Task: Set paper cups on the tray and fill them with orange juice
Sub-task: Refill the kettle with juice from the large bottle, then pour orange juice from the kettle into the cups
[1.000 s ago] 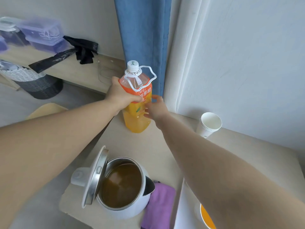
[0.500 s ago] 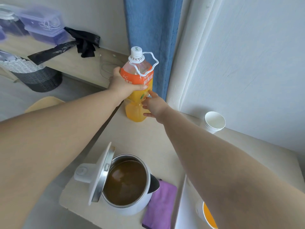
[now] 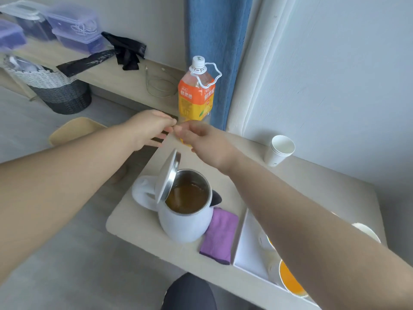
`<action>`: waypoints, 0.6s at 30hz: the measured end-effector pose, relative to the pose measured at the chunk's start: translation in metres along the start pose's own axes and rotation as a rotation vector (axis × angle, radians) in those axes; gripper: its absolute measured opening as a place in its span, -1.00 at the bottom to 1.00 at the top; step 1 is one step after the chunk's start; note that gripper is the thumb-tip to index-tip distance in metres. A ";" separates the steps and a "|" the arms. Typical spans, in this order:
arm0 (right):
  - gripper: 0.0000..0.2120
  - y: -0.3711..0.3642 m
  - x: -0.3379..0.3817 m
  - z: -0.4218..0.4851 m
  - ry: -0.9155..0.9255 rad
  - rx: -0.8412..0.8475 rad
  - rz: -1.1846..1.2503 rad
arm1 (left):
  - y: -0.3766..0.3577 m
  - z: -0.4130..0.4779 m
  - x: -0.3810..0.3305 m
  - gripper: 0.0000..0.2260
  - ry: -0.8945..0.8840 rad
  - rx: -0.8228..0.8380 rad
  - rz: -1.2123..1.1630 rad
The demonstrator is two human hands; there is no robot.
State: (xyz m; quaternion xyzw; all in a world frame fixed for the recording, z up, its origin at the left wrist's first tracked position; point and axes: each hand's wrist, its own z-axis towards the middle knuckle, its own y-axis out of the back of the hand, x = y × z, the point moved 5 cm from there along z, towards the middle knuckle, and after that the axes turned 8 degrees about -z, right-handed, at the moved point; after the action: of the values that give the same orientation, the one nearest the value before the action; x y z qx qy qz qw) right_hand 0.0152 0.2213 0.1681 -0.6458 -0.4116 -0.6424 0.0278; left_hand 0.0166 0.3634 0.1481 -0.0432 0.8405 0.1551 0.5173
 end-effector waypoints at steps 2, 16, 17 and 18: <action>-0.73 -0.017 0.015 -0.028 0.109 0.026 -0.062 | 0.013 -0.025 0.017 -0.84 -0.025 -0.029 0.052; -0.44 -0.042 -0.045 -0.087 -0.131 -0.072 -0.789 | 0.013 -0.094 0.101 -0.46 -0.308 0.060 0.634; -0.43 -0.046 -0.053 -0.088 -0.167 -0.036 -0.786 | 0.013 -0.092 0.103 -0.47 -0.322 0.042 0.676; -0.42 -0.050 -0.060 -0.088 -0.196 -0.004 -0.776 | 0.013 -0.090 0.103 -0.48 -0.333 0.022 0.706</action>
State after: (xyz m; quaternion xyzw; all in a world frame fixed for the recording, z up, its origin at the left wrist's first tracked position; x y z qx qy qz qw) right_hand -0.0743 0.1745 0.1074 -0.5009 -0.6242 -0.5413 -0.2577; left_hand -0.1112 0.3576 0.0972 0.2801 0.7100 0.3193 0.5617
